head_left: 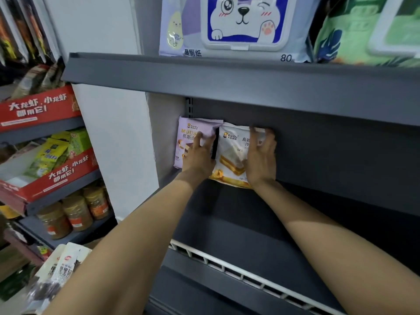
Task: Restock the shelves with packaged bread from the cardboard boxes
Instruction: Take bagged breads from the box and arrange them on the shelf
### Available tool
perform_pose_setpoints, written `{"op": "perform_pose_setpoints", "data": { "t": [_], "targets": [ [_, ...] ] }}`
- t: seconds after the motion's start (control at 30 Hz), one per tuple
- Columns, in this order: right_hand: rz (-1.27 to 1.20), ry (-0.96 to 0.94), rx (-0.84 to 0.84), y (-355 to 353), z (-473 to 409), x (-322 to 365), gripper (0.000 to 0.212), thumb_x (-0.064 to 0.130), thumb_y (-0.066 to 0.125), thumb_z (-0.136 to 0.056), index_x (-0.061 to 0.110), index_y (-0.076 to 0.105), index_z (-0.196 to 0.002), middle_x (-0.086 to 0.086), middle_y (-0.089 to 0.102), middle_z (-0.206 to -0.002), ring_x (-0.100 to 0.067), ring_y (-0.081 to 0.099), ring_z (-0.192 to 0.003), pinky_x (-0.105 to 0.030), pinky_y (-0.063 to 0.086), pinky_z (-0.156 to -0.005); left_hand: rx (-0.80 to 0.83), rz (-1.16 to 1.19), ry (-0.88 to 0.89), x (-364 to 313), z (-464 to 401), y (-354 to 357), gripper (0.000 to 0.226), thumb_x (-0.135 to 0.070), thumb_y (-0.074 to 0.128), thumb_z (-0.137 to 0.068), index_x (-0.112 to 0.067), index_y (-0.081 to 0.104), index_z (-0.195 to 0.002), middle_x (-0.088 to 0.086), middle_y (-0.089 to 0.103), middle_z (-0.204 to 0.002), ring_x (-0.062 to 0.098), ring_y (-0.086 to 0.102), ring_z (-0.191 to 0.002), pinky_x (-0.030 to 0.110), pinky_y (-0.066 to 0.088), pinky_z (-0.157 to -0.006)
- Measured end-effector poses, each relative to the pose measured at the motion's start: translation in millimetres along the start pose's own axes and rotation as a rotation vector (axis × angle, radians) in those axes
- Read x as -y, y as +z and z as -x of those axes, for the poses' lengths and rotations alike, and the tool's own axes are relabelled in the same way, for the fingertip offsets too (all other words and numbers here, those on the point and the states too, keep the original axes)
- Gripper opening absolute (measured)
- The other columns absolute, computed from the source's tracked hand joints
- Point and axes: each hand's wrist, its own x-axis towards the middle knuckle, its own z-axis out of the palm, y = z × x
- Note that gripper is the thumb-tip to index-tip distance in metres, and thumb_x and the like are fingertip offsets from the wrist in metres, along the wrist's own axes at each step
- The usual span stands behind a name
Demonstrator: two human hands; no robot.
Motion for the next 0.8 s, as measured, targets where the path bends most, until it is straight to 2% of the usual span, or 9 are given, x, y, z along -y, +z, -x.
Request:
{"op": "perform_pose_setpoints", "data": {
  "t": [0.1, 0.2, 0.27, 0.33, 0.43, 0.53, 0.63, 0.73, 0.8],
  "targets": [
    [0.129, -0.145, 0.117, -6.0, 1.5, 4.0, 0.066, 0.008, 0.063, -0.085, 0.015, 0.031, -0.143, -0.015, 0.019, -0.151, -0.032, 0.022, -0.138, -0.038, 0.028, -0.109, 0.017, 0.042, -0.008, -4.9, 5.5, -6.9, 0.070, -0.010, 0.054, -0.091, -0.027, 0.020, -0.149, 0.008, 0.007, -0.157, 0.035, 0.042, -0.129, 0.047, 0.041, -0.104],
    [0.067, -0.207, 0.171, -12.7, 9.5, 13.0, 0.060, 0.017, 0.061, -0.088, 0.015, 0.034, -0.142, -0.011, 0.024, -0.149, -0.032, 0.026, -0.135, -0.037, 0.024, -0.112, 0.009, 0.149, 0.003, -7.0, 18.2, -20.1, 0.061, -0.008, 0.054, -0.090, -0.018, 0.031, -0.145, 0.012, 0.030, -0.149, 0.032, 0.044, -0.128, 0.042, 0.042, -0.104],
    [-0.027, -0.250, 0.194, -21.7, 17.1, 26.9, 0.053, 0.014, 0.057, -0.089, 0.016, 0.038, -0.139, -0.009, 0.026, -0.148, -0.030, 0.030, -0.132, -0.037, 0.030, -0.107, -0.039, 0.166, -0.020, -4.0, 33.1, -34.1, 0.048, -0.011, 0.053, -0.090, -0.015, 0.043, -0.137, 0.012, 0.050, -0.135, 0.030, 0.052, -0.120, 0.037, 0.045, -0.099],
    [-0.135, -0.295, 0.264, -34.4, 25.7, 50.0, 0.046, 0.012, 0.053, -0.090, 0.016, 0.042, -0.135, -0.006, 0.033, -0.142, -0.027, 0.036, -0.129, -0.039, 0.039, -0.099, -0.117, 0.137, -0.090, 3.3, 55.2, -50.7, 0.035, -0.013, 0.053, -0.090, -0.014, 0.055, -0.125, 0.010, 0.061, -0.123, 0.031, 0.058, -0.112, 0.032, 0.047, -0.091],
    [-0.279, -0.368, 0.375, -52.7, 43.0, 97.2, 0.032, 0.012, 0.047, -0.093, 0.018, 0.052, -0.124, -0.006, 0.049, -0.130, -0.026, 0.050, -0.117, -0.041, 0.047, -0.091, -0.204, 0.083, -0.177, 26.6, 99.5, -79.0, 0.030, -0.018, 0.054, -0.088, -0.017, 0.058, -0.117, 0.008, 0.065, -0.114, 0.031, 0.060, -0.105, 0.034, 0.050, -0.085],
    [-0.381, -0.449, 0.463, -64.8, 77.8, 152.9, 0.029, 0.013, 0.043, -0.093, 0.019, 0.059, -0.117, -0.006, 0.062, -0.117, -0.025, 0.058, -0.103, -0.040, 0.050, -0.086, -0.259, -0.024, -0.251, 66.3, 155.5, -110.4, 0.031, -0.013, 0.046, -0.088, -0.021, 0.059, -0.115, 0.006, 0.067, -0.110, 0.028, 0.060, -0.102, 0.032, 0.045, -0.075],
    [-0.432, -0.527, 0.540, -64.1, 132.5, 212.7, 0.026, 0.016, 0.046, -0.093, 0.021, 0.062, -0.112, -0.005, 0.065, -0.112, -0.025, 0.059, -0.101, -0.040, 0.051, -0.085, -0.302, -0.103, -0.349, 112.2, 227.2, -143.8, 0.028, -0.013, 0.047, -0.087, -0.019, 0.062, -0.110, 0.008, 0.068, -0.106, 0.029, 0.061, -0.098, 0.034, 0.047, -0.070],
    [-0.512, -0.580, 0.651, -49.1, 199.0, 278.4, 0.022, 0.017, 0.050, -0.091, 0.020, 0.065, -0.107, -0.003, 0.068, -0.107, -0.024, 0.060, -0.101, -0.041, 0.052, -0.085, -0.284, -0.151, -0.506, 168.4, 311.6, -172.1, 0.022, -0.015, 0.048, -0.089, -0.017, 0.063, -0.105, 0.006, 0.068, -0.101, 0.028, 0.062, -0.092, 0.038, 0.053, -0.070],
    [-0.549, -0.627, 0.745, -34.5, 249.4, 323.1, 0.020, 0.017, 0.052, -0.091, 0.019, 0.066, -0.105, -0.004, 0.069, -0.103, -0.024, 0.063, -0.096, -0.042, 0.054, -0.081, -0.269, -0.161, -0.603, 212.7, 369.1, -186.8, 0.021, -0.016, 0.047, -0.090, -0.018, 0.063, -0.102, 0.006, 0.069, -0.097, 0.028, 0.064, -0.084, 0.036, 0.053, -0.065]
  ]
}}
